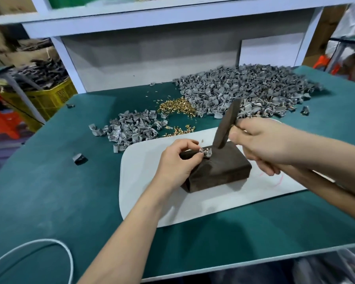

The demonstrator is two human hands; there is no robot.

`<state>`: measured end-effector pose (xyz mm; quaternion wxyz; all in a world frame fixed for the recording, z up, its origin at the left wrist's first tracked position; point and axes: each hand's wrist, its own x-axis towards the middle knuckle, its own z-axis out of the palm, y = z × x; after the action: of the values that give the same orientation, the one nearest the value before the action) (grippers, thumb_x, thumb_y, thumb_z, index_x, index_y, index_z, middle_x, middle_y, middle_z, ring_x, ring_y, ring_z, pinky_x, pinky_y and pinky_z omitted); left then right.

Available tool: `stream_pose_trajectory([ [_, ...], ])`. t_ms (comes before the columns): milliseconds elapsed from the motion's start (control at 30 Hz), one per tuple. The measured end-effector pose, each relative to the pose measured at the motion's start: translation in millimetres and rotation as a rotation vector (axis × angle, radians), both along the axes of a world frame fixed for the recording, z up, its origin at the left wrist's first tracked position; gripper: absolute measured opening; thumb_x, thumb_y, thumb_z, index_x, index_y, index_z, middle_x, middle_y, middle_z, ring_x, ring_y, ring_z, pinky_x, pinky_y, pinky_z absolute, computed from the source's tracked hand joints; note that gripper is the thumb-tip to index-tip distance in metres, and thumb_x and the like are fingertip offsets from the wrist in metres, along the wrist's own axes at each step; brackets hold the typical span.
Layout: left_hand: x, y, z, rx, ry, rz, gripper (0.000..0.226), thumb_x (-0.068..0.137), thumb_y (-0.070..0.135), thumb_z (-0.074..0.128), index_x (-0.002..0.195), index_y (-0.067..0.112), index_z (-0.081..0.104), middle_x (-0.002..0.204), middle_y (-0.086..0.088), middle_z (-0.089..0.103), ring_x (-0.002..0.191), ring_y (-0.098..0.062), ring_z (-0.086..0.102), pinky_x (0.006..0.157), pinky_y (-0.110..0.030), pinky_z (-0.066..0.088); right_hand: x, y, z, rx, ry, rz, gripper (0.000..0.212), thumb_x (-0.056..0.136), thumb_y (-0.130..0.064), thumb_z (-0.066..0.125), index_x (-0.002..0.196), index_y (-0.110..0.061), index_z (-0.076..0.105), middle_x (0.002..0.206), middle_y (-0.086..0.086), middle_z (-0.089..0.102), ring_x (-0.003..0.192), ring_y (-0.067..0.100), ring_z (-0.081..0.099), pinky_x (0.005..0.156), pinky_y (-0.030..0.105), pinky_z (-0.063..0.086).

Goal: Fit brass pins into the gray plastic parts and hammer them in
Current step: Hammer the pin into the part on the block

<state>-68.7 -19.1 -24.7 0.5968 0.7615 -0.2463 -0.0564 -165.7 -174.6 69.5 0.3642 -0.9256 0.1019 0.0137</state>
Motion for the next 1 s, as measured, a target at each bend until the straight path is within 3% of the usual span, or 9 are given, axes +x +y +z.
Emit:
stream_pose_trajectory([
  [133,1.4,-0.4,0.2,0.0,-0.004,0.013,0.011,0.08,0.002,0.07,0.075,0.011,0.066,0.099,-0.004,0.067,0.096,-0.02,0.063,0.092,-0.033,0.049,7.6,16.7,-4.6,-0.198,-0.034,0.017,0.028,0.1,-0.028,0.032,0.08,-0.009,0.039,0.056,0.021,0.055,0.035,0.031,0.053,0.03,0.024,0.037],
  [367,2.6,0.2,-0.3,0.0,0.029,0.006,0.018,0.081,0.004,0.068,0.071,0.018,0.066,0.093,-0.001,0.071,0.09,-0.017,0.066,0.089,-0.036,0.051,12.9,13.9,4.9,-0.311,-0.137,-0.054,0.031,0.099,-0.03,0.031,0.077,-0.01,0.041,0.058,0.01,0.051,0.025,0.02,0.048,0.028,0.018,0.032],
  [467,3.8,2.4,0.0,-0.008,0.046,-0.019,0.024,0.081,0.001,0.068,0.067,0.02,0.062,0.095,-0.003,0.071,0.091,-0.019,0.066,0.092,-0.039,0.051,11.0,22.4,-3.2,-0.431,-0.054,-0.033,0.031,0.101,-0.03,0.031,0.075,-0.013,0.036,0.067,0.007,0.051,0.03,0.017,0.046,0.026,0.014,0.028],
  [600,4.6,5.1,0.9,-0.027,0.042,-0.052,0.023,0.081,-0.001,0.068,0.068,0.016,0.062,0.093,-0.002,0.069,0.09,-0.02,0.065,0.093,-0.038,0.051,11.8,15.2,4.7,-0.435,-0.097,-0.038,0.028,0.1,-0.027,0.034,0.077,-0.012,0.04,0.066,0.008,0.05,0.025,0.018,0.049,0.027,0.021,0.034],
  [667,5.4,4.6,2.2,-0.02,0.029,-0.062,0.021,0.082,0.0,0.069,0.069,0.016,0.063,0.092,-0.002,0.069,0.088,-0.018,0.066,0.091,-0.034,0.052,11.2,19.3,5.2,-0.488,-0.115,-0.031,0.024,0.1,-0.026,0.033,0.084,-0.01,0.043,0.068,0.003,0.048,0.04,0.024,0.057,0.032,0.022,0.038],
  [733,5.3,5.8,2.9,-0.038,0.032,-0.057,0.022,0.082,-0.001,0.068,0.069,0.016,0.065,0.088,0.0,0.069,0.083,-0.011,0.064,0.087,-0.03,0.051,9.6,28.4,-2.5,-0.56,0.005,0.028,0.022,0.1,-0.027,0.032,0.088,-0.013,0.043,0.07,0.001,0.044,0.047,0.02,0.051,0.033,0.017,0.038],
  [833,6.1,7.8,3.3,-0.014,-0.001,-0.062,0.023,0.081,-0.001,0.07,0.067,0.018,0.065,0.091,-0.003,0.066,0.085,-0.014,0.063,0.089,-0.032,0.051,11.5,28.0,7.0,-0.572,0.003,0.061,0.032,0.101,-0.024,0.031,0.072,-0.016,0.038,0.073,0.009,0.048,0.032,0.015,0.045,0.025,0.015,0.029],
  [900,5.8,6.8,3.2,-0.001,-0.011,-0.056,0.022,0.081,0.0,0.069,0.068,0.018,0.064,0.093,-0.004,0.067,0.086,-0.015,0.063,0.09,-0.035,0.051,15.6,21.4,15.9,-0.497,-0.089,0.005,0.032,0.1,-0.027,0.033,0.07,-0.018,0.034,0.071,0.008,0.047,0.03,0.019,0.051,0.025,0.019,0.031],
  [1000,4.6,5.6,2.2,0.023,-0.024,-0.04,0.021,0.081,0.0,0.068,0.07,0.018,0.063,0.093,-0.004,0.066,0.085,-0.017,0.064,0.088,-0.037,0.052,16.8,22.1,6.6,-0.436,-0.017,0.003,0.031,0.1,-0.028,0.034,0.073,-0.014,0.038,0.074,0.008,0.047,0.023,0.017,0.048,0.026,0.018,0.029],
])
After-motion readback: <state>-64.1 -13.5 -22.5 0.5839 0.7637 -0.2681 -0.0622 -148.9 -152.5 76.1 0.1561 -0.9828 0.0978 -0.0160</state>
